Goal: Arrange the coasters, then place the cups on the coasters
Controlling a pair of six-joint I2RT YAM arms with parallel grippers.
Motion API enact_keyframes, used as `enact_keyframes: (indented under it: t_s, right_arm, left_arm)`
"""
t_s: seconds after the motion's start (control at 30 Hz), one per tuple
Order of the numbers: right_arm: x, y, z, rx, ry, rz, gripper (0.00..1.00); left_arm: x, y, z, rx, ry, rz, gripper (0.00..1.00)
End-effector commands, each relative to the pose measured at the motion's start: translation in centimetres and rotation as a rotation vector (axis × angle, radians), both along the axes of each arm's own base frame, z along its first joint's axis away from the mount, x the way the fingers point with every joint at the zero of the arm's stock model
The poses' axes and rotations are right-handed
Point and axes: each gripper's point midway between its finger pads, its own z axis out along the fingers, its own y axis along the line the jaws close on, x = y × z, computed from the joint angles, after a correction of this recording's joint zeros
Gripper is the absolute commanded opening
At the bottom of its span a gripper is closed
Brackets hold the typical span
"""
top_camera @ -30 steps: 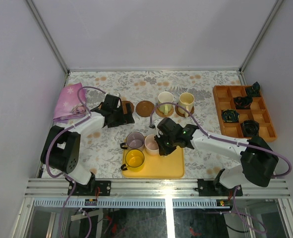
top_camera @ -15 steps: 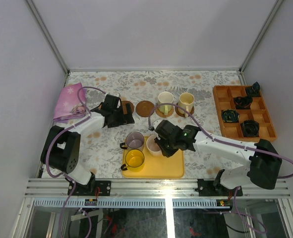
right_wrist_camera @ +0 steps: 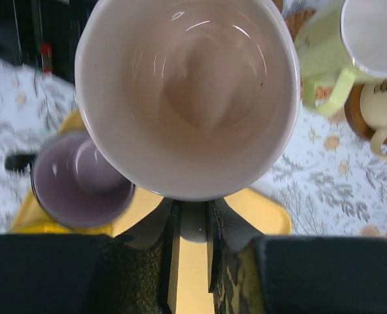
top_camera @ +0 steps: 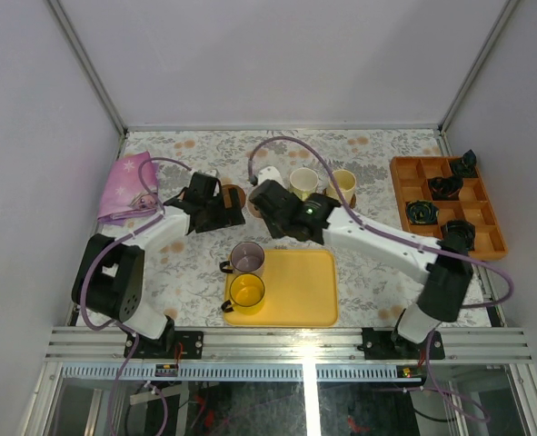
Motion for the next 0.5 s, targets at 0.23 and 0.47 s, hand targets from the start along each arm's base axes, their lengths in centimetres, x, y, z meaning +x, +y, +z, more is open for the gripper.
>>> enact_keyframes:
  t_s: [0.23,0.47]
  right_arm:
    - [11.0,4.6,2.2,0.243,-0.05,-0.313,0.0]
    - [12.9,5.9,-0.7,0.244,-0.03,-0.368,0.0]
  left_arm:
    - [0.7,1.6,2.0,0.051,-0.081,0.085,1.0]
    - [0.6,1.9,2.1,0.066,-0.08,0.09,1.0]
